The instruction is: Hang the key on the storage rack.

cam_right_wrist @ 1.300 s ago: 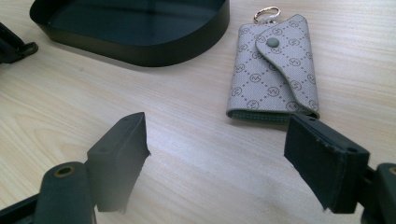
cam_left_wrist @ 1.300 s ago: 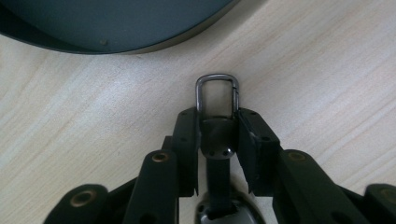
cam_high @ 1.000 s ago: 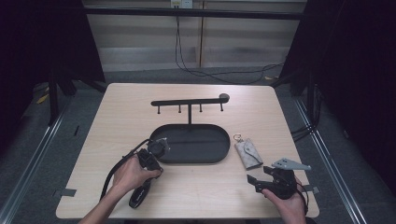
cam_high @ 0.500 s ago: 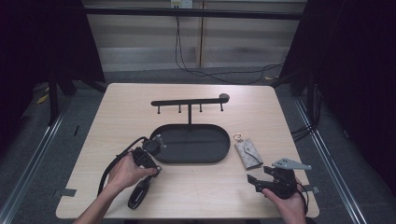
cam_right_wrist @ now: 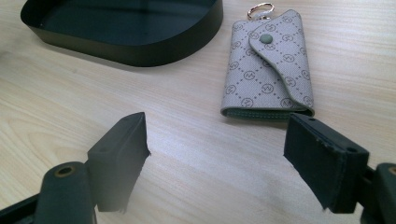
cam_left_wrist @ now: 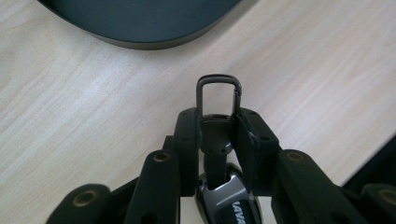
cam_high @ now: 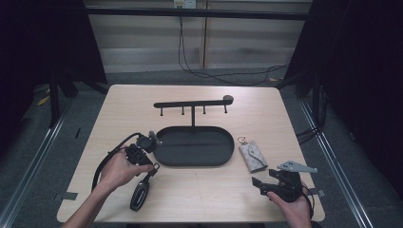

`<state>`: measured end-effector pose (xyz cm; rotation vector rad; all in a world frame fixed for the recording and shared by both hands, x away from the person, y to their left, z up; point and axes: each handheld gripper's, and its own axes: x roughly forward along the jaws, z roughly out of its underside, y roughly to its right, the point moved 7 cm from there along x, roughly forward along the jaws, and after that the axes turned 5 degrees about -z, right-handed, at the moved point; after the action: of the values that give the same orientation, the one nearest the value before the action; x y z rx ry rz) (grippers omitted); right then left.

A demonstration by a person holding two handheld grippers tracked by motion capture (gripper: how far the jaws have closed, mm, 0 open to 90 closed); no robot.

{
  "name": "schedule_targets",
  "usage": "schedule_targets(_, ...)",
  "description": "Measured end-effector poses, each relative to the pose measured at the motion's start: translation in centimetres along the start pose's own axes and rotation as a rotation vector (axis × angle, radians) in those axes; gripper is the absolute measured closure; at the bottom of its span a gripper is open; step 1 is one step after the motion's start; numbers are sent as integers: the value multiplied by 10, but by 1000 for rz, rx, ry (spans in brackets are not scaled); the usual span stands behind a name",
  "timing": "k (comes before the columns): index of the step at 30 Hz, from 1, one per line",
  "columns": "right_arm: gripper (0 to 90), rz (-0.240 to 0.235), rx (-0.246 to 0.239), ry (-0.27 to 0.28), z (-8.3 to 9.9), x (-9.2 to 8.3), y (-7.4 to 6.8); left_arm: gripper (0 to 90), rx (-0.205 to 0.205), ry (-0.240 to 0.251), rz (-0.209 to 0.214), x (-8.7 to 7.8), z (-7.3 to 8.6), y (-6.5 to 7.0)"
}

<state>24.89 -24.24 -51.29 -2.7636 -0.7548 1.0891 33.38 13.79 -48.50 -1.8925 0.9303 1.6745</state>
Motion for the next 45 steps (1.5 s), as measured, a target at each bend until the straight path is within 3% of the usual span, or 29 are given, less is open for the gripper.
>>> schedule_targets(12, 206, -5, 2, 4, 0, -1, 0, 707, -23, 40, -26, -29, -1, -8)
schedule_targets(27, 202, -5, 1, 2, 0, 0, 0, 707, 39, 60, -57, -59, -7, -5)
schedule_targets(35, 199, -2, 5, 0, 0, 0, 0, 707, 21, 77, -93, -74, -9, -7)
schedule_targets(45, 193, -2, 7, 1, 0, -1, 0, 707, 8, 80, -97, -82, -18, -9)
